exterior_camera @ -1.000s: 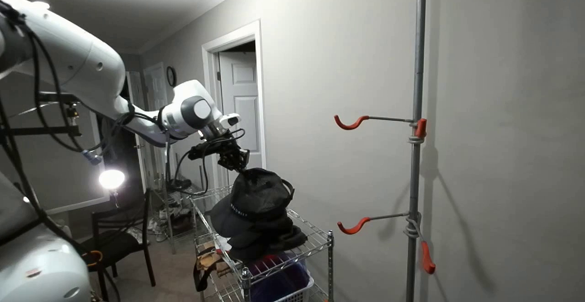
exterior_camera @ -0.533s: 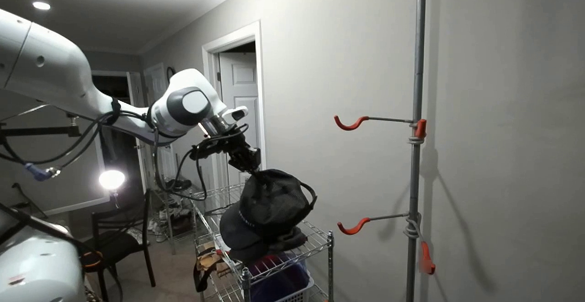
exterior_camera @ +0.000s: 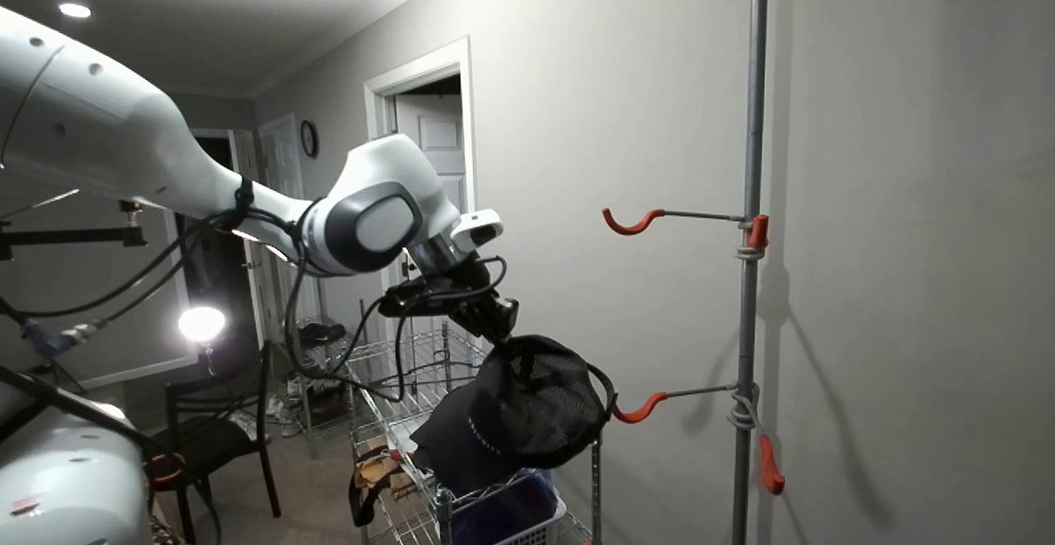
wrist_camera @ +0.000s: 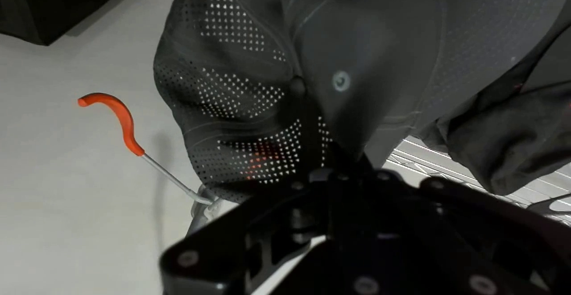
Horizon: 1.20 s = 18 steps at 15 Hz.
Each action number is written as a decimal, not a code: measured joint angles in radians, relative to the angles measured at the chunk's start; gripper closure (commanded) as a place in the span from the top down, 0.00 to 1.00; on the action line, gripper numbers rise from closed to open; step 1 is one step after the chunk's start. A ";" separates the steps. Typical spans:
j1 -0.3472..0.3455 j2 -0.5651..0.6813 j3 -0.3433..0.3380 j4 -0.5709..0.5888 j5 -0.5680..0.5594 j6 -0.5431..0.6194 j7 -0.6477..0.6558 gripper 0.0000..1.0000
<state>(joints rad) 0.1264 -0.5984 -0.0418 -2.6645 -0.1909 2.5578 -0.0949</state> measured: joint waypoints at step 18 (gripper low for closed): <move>-0.033 0.171 -0.164 -0.059 0.146 0.331 -0.233 0.01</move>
<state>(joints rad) 0.0932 -0.4274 -0.2058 -2.7236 -0.0446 2.8890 -0.3280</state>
